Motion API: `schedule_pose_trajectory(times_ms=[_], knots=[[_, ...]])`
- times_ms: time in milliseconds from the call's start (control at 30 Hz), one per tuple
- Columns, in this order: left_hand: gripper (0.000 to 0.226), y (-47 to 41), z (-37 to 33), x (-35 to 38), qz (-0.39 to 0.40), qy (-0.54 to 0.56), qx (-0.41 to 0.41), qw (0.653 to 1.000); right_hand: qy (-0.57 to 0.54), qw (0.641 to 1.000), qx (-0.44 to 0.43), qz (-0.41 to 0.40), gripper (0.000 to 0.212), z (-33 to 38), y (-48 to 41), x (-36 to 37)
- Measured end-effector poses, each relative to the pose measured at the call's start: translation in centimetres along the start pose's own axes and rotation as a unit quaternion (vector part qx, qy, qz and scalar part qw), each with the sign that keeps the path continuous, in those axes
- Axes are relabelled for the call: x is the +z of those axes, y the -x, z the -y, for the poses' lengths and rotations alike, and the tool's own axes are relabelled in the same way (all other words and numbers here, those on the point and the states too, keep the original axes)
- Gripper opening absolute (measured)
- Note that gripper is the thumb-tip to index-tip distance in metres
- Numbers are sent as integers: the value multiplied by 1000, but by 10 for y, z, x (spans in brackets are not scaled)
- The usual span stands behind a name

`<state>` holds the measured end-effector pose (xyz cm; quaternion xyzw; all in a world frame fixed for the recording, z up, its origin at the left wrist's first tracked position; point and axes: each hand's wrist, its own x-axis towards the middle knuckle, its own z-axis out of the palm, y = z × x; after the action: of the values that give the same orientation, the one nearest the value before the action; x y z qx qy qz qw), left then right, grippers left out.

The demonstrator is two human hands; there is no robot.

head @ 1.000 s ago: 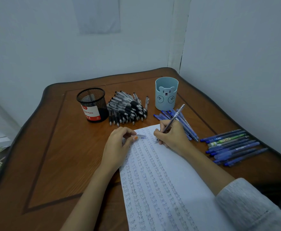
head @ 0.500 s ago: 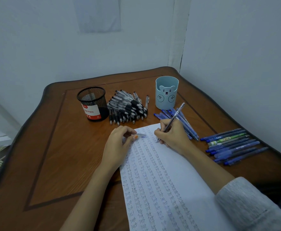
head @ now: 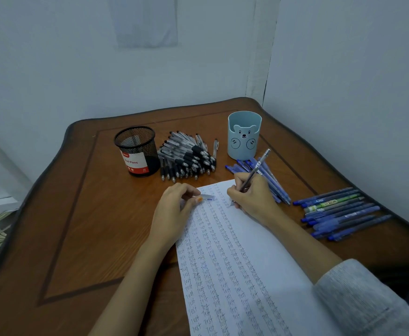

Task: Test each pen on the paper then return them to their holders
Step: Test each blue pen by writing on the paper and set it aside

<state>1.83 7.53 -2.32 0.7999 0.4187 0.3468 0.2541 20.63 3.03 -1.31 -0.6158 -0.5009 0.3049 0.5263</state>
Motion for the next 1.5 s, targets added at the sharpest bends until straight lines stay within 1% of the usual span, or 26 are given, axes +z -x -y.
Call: schedule_pose_trajectory(times_ms=[67, 167, 300, 333, 400, 467, 533, 600, 767, 800, 933, 1000, 1100, 1200, 1333, 1500], knots=[[5, 0, 0, 0, -3, -8, 10, 1000, -26, 1000, 14, -8, 26, 1, -1, -2], [6, 0, -2, 0, -18, -6, 28, 999, -117, 991, 58, -35, 33, 3, -3, -6], [8, 2, -15, -3, -53, 83, -2, 995, -179, 980, 86, -24, 35, 12, -3, -6], [8, 2, -18, -3, -59, 103, -11, 993, -209, 972, 105, -16, 36, 14, -3, -7], [6, 2, -20, -2, -70, 136, -33, 988, -299, 943, 147, 9, 38, 16, -3, -9], [5, 1, -19, -2, -75, 159, -48, 983, -367, 916, 160, 35, 35, 18, -3, -9], [5, 1, -19, -1, -71, 171, -48, 982, -399, 902, 159, 53, 30, 18, -2, -8], [5, 2, -20, 0, -67, 174, -42, 981, -414, 895, 153, 67, 26, 18, -2, -7], [5, 3, -22, 1, -71, 175, -41, 981, -370, 914, 120, 115, 19, 20, 0, -5], [5, 3, -21, 1, -76, 176, -44, 980, -367, 916, 115, 113, 18, 20, 1, -4], [5, 1, -19, -1, -93, 178, -63, 978, -392, 909, 126, 62, 18, 19, -1, -8], [5, 1, -20, 0, -89, 178, -58, 978, -383, 912, 124, 77, 18, 19, -1, -8], [6, 3, -21, 1, -71, 183, -40, 980, -335, 928, 109, 118, 17, 18, 4, -4], [6, 2, -18, 2, -77, 175, -41, 981, -261, 957, 69, 109, 17, 20, 7, -6], [7, 1, -15, 0, -87, 198, -58, 974, -250, 961, 39, 114, 23, 20, 9, -8], [7, 5, -14, 3, -79, 226, -78, 968, -182, 977, -2, 108, 21, 18, 11, -5]])
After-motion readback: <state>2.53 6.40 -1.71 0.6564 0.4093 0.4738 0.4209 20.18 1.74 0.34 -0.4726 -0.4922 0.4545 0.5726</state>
